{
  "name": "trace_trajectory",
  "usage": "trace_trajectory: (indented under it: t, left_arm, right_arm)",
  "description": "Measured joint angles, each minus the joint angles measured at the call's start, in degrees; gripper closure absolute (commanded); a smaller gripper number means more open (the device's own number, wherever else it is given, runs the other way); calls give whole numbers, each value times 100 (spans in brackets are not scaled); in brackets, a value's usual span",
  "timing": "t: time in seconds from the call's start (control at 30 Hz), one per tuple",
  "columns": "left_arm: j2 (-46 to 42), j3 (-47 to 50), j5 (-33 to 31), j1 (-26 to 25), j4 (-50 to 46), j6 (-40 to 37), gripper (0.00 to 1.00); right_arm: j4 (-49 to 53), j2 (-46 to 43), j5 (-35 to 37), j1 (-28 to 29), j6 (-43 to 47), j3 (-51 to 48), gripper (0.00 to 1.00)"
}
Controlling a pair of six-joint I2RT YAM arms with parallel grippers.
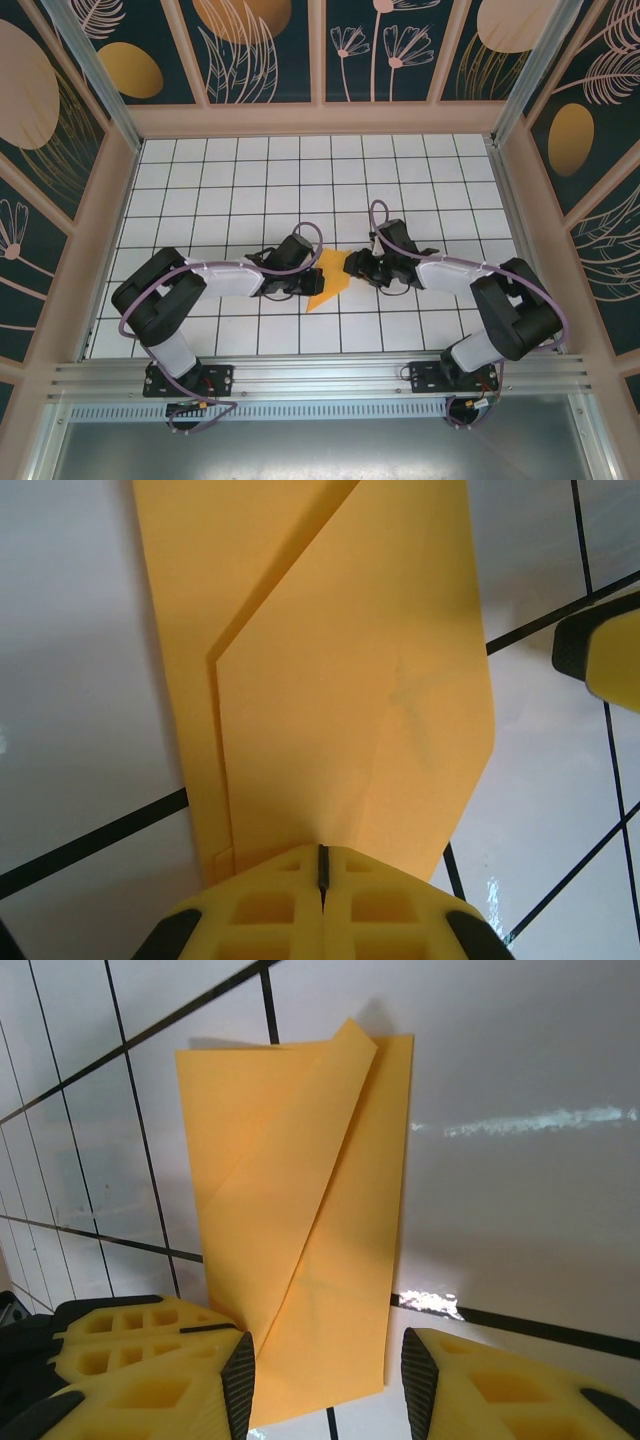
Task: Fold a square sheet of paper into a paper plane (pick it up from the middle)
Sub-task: Turn over the paper at the center of the table.
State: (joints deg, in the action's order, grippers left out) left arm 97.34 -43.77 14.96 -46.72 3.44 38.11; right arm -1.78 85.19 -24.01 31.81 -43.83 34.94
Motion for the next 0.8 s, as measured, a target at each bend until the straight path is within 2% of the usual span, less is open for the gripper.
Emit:
trace_trajectory:
  t: [0.8]
  left_arm:
    - [-33,188,122,9,361,50,92]
  right_arm:
    - [-407,306,-149,118,-358,-138,54]
